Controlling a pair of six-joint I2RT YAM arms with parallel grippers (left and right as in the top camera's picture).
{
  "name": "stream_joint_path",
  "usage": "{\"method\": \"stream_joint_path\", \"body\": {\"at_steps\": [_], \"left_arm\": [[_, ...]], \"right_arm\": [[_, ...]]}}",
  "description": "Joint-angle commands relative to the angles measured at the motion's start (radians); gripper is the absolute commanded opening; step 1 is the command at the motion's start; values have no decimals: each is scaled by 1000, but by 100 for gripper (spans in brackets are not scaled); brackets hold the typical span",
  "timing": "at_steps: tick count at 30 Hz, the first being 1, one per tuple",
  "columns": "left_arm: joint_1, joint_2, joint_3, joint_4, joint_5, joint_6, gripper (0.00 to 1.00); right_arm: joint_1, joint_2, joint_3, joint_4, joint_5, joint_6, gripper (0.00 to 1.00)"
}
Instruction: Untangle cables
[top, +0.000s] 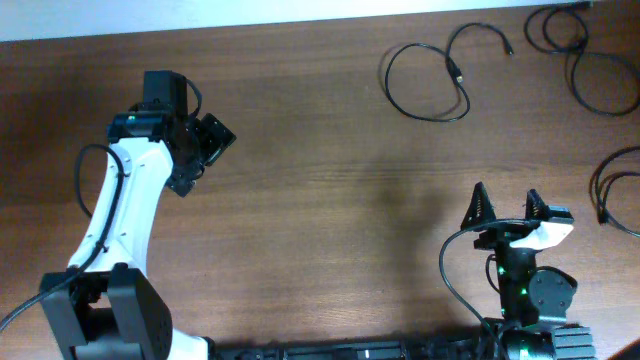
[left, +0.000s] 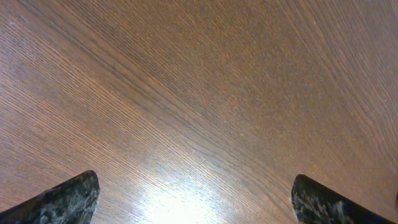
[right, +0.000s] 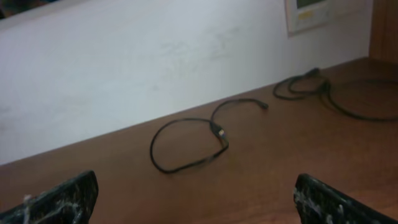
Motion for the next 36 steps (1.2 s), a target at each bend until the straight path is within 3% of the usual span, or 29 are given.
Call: {"method": "stream_joint_path", "body": {"at_steps": [1,3,6,9,33,36], "left_arm": [[0,6,3,2,3,9,99],[0,6,3,2,3,9,99],[0,6,3,2,3,9,99],[0,6,3,2,3,9,99],[2,6,3,-6,-6,11,99],[8,-16,4,-5,-1,175,99]], "right_arm": [[0,-11,-33,-17,16,8,99],[0,-11,-33,-45,16,7,99],[68,-11,-33,-46,16,-167,99],[84,-11,-33,-48,23,-233,99],[84,-11,-33,-45,27,-232,99],[84,-11,-33,-45,27,-233,99]]}}
